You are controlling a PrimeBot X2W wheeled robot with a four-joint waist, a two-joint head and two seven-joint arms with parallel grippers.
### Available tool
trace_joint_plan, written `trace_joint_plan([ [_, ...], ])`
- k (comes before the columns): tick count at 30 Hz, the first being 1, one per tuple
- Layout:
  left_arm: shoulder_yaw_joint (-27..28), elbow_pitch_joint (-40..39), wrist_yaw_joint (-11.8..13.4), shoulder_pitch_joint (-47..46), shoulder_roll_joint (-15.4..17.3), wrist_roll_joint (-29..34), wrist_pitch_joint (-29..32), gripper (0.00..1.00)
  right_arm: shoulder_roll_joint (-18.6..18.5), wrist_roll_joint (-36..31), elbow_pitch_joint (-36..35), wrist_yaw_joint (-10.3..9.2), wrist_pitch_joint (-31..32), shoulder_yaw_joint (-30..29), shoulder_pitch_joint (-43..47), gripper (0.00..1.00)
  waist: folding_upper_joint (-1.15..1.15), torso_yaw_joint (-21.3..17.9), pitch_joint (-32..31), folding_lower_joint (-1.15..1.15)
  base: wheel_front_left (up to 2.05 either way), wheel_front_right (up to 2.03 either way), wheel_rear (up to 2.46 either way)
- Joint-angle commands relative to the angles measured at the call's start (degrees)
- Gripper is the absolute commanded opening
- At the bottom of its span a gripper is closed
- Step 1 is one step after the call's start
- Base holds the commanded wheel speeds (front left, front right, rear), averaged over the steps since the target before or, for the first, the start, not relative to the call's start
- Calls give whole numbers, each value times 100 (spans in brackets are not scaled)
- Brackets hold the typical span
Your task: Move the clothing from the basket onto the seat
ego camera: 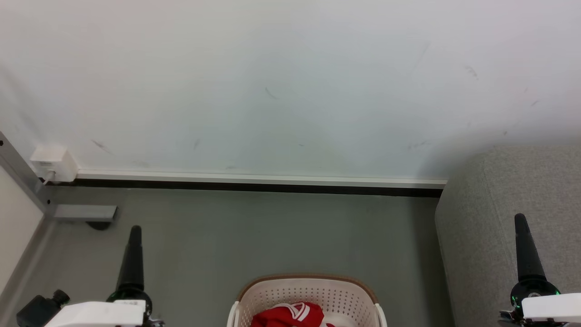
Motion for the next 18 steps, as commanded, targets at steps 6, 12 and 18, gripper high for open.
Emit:
trace_joint_plan([
  [6, -18, -135, -62, 7, 41, 1043, -153, 100, -94, -988, -60, -5, -104, -118, -71, 100, 0, -10, -5, 0, 0, 0, 0],
  [12, -108, -172, 36, 57, 44, 1951, -262, 100, -97, -1964, 43, -5, -159, -165, -50, 100, 0, -9, -18, 0, 0, 0, 0],
  [18, -191, -176, 173, 106, 47, 2646, -360, 100, -93, -2821, 132, -6, -212, -173, -15, 100, 0, -18, -33, 0, 0, 0, 0],
])
